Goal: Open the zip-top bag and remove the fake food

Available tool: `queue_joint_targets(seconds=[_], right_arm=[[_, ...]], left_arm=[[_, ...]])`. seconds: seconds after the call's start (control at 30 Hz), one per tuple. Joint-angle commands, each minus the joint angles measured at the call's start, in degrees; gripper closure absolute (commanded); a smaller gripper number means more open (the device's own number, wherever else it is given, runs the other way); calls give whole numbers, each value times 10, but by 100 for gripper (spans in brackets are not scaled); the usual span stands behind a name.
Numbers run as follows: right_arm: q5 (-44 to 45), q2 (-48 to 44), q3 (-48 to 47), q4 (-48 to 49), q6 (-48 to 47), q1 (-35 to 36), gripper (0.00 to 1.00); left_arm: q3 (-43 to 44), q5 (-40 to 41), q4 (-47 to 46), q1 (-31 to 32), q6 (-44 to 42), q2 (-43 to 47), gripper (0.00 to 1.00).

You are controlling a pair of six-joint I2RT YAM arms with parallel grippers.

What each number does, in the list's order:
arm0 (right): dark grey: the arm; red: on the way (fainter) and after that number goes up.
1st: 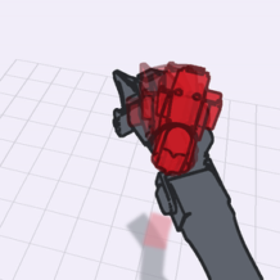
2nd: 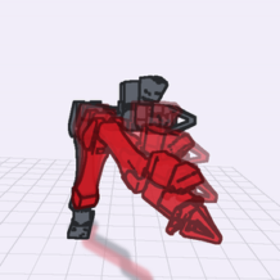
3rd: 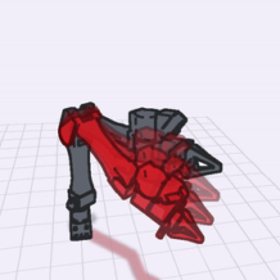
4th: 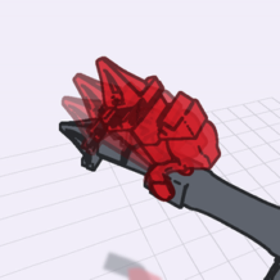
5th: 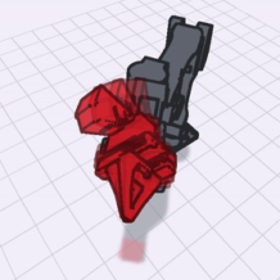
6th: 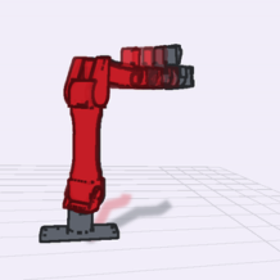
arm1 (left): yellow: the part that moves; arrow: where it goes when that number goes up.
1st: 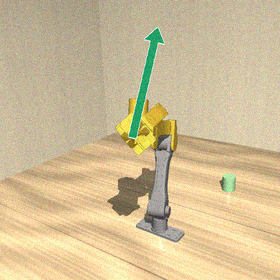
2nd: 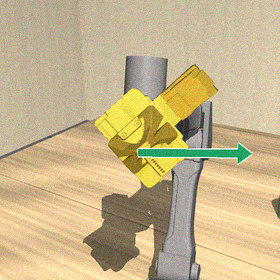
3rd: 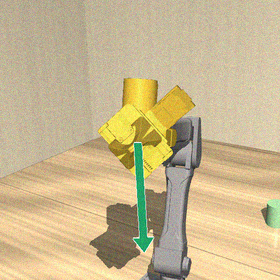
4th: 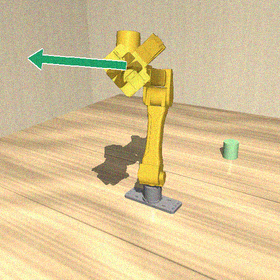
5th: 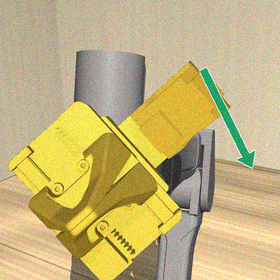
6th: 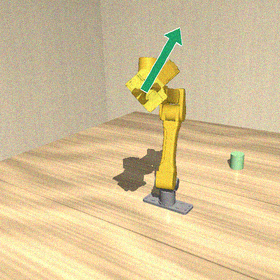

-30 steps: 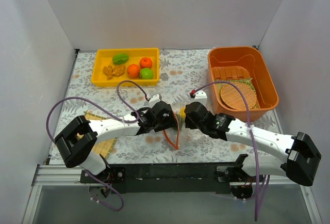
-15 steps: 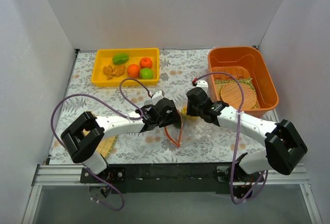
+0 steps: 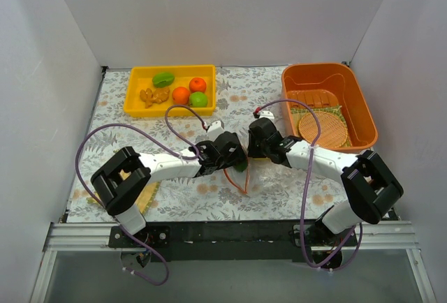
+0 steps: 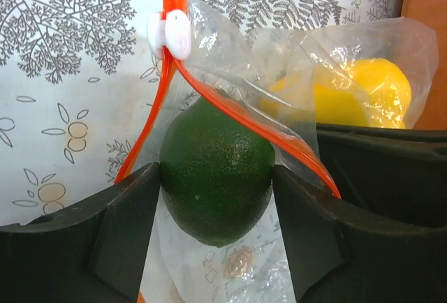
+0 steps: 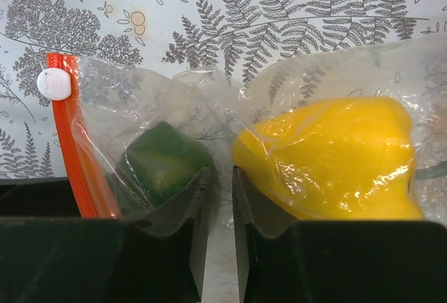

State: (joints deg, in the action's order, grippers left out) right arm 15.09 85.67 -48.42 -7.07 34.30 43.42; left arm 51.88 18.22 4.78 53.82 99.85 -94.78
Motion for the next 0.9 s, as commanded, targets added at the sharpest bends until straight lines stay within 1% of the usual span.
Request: queue_joint_targets(seconds=[0.0,0.2,0.3,0.43,0.53,0.63,0.67,0.73,0.77,0.83,0.87], right_arm=[[-31,-8,26,22,6,-1,73],[-33,-18,33,28,3,-2,76],[-34,-20,33,25,3,-2,76],[-34,-24,32,23,3,-2,76],[-35,-28,31,20,3,-2,76],[-32,-30,28,14,1,-2,76],[-29,-31,27,14,0,-2,76],[-26,-33,27,7,-1,-2,76],[-23,-35,26,6,-2,-3,76],[-17,-38,23,-4,-4,-3,76],[-10,-38,20,-9,-5,-4,76]], left_arm=[[15,31,28,-3,-14,-19,38],[-3,8,16,-2,-5,-24,39],[-13,5,15,1,3,-29,37],[-12,2,23,1,4,-40,29],[-12,2,22,3,6,-44,27],[-10,7,22,4,6,-36,38],[-9,7,23,4,6,-33,48],[-9,8,24,5,3,-18,56],[-9,6,28,4,1,-12,64],[-9,1,34,4,-4,11,71],[-10,0,46,4,-5,20,73]])
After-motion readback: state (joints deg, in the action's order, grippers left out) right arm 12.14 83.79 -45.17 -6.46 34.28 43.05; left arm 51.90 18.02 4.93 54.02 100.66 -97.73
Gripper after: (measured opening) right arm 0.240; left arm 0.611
